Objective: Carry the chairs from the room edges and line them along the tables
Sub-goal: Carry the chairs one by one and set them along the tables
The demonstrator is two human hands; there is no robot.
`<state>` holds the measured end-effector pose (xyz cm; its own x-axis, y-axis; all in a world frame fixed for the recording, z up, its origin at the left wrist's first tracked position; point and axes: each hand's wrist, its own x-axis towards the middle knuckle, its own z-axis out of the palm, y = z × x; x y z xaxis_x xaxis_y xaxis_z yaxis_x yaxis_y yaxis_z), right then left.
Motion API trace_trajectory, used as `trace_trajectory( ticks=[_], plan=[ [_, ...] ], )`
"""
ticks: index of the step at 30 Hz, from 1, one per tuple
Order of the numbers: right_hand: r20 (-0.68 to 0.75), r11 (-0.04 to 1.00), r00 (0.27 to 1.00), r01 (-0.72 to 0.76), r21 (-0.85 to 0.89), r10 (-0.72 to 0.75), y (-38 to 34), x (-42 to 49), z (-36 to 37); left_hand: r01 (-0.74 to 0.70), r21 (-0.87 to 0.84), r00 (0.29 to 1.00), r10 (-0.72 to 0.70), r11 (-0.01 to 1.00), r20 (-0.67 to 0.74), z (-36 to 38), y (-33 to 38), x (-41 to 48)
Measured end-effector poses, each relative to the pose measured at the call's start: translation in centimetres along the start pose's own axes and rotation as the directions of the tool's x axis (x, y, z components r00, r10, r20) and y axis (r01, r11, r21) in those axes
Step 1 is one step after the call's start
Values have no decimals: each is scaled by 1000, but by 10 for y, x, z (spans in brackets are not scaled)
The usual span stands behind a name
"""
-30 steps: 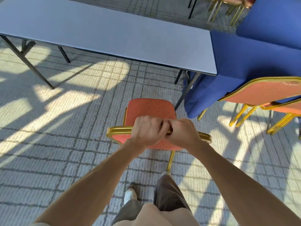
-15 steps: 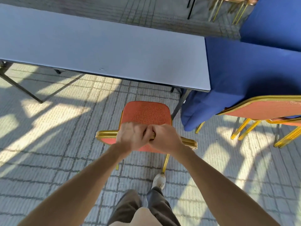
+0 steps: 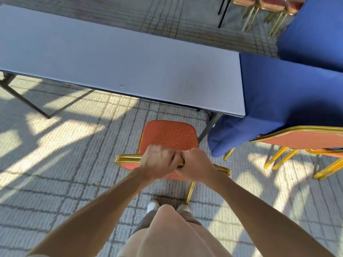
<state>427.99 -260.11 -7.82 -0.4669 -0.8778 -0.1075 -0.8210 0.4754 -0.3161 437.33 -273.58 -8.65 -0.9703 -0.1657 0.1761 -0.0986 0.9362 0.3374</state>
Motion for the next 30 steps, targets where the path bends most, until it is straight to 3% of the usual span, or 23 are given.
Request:
trace_trajectory(
  ticks=[10,16,20,30],
  plan=[
    [38,996,996,-81,25,80,36,47,-32,-77,-47,997,78,996,15,5,-16,78],
    [40,991,991,-127,-29,128,86,108,-39,-10,-7,1000,10,1000,23,25,-38,160],
    [174,997,983,-65,49,56,113,144,-47,26,27,999,-27,999,33,42,-59,192],
    [195,995,976,90,36,-95,138,200,-42,15,-39,998,-13,999,56,37,-92,223]
  ],
)
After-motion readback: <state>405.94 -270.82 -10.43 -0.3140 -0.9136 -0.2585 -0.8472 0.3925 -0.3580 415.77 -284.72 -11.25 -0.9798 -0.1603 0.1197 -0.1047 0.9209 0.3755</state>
